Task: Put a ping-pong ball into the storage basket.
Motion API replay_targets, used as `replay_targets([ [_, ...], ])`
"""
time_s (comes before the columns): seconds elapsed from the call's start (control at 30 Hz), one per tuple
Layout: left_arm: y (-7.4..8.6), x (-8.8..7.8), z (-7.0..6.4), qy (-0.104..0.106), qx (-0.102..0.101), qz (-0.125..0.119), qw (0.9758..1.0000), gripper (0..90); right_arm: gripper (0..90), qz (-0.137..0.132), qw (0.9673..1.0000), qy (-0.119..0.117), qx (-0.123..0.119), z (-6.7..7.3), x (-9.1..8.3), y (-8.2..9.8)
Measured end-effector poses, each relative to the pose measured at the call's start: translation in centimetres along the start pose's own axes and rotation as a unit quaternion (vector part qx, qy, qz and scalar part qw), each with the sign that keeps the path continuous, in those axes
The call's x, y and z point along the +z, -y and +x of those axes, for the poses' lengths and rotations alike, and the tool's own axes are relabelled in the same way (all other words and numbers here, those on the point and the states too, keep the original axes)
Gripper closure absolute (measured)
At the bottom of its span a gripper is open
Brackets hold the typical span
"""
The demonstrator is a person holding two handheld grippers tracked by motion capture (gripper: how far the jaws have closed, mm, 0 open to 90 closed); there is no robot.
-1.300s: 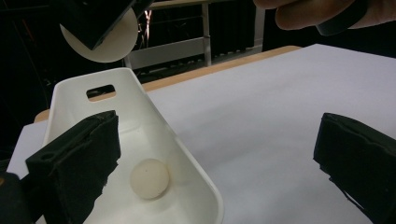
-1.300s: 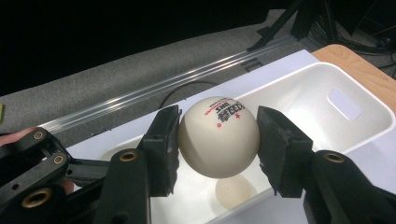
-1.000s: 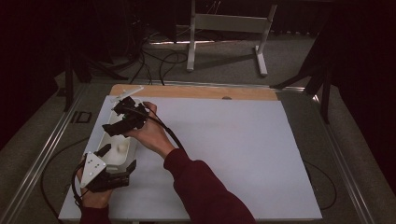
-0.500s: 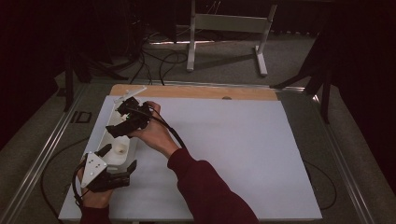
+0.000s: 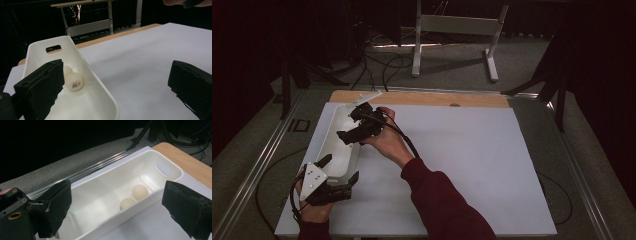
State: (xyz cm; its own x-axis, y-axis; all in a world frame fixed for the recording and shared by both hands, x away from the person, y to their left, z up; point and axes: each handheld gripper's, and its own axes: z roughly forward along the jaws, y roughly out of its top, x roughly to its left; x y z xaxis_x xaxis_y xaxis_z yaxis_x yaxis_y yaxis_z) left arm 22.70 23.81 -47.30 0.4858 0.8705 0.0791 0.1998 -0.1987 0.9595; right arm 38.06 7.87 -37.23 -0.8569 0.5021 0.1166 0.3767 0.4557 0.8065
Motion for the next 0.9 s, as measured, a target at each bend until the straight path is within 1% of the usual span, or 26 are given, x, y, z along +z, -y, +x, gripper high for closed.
replay_targets([
  [0.17,0.0,0.0,0.0,0.0,0.002,0.002,1.0,1.3,8.8,-0.004,1.0,0.003,0.004,-0.5,-0.7,0.4],
  [0.2,0.0,0.0,0.0,-0.001,0.002,0.003,1.0,1.3,8.8,-0.004,1.0,0.006,0.003,-0.8,-1.1,0.7],
  [0.3,0.0,0.0,0.0,-0.001,0.002,0.003,1.0,1.3,8.8,-0.007,0.9999,0.008,0.008,-1.2,-1.7,1.0],
  [0.47,0.0,0.0,0.0,-0.003,0.001,0.002,1.0,1.3,8.9,-0.007,0.9998,0.015,0.007,-1.7,-2.4,1.6],
  [0.5,0.0,0.1,0.0,-0.003,0.0,0.003,1.0,1.2,8.9,-0.008,0.9997,0.019,0.011,-2.0,-2.9,1.9],
  [0.57,0.0,0.1,0.0,-0.003,0.001,0.003,1.0,1.2,8.9,-0.011,0.9997,0.021,0.012,-2.3,-3.3,2.2],
  [0.7,0.0,0.1,-0.1,-0.004,0.001,0.004,1.0,1.3,9.0,-0.013,0.9991,0.039,0.01,-2.9,-4.3,2.9],
  [0.9,0.0,0.1,-0.1,-0.006,0.0,0.004,1.0,1.3,9.0,-0.021,0.9984,0.05,0.019,-4.1,-5.9,4.2],
])
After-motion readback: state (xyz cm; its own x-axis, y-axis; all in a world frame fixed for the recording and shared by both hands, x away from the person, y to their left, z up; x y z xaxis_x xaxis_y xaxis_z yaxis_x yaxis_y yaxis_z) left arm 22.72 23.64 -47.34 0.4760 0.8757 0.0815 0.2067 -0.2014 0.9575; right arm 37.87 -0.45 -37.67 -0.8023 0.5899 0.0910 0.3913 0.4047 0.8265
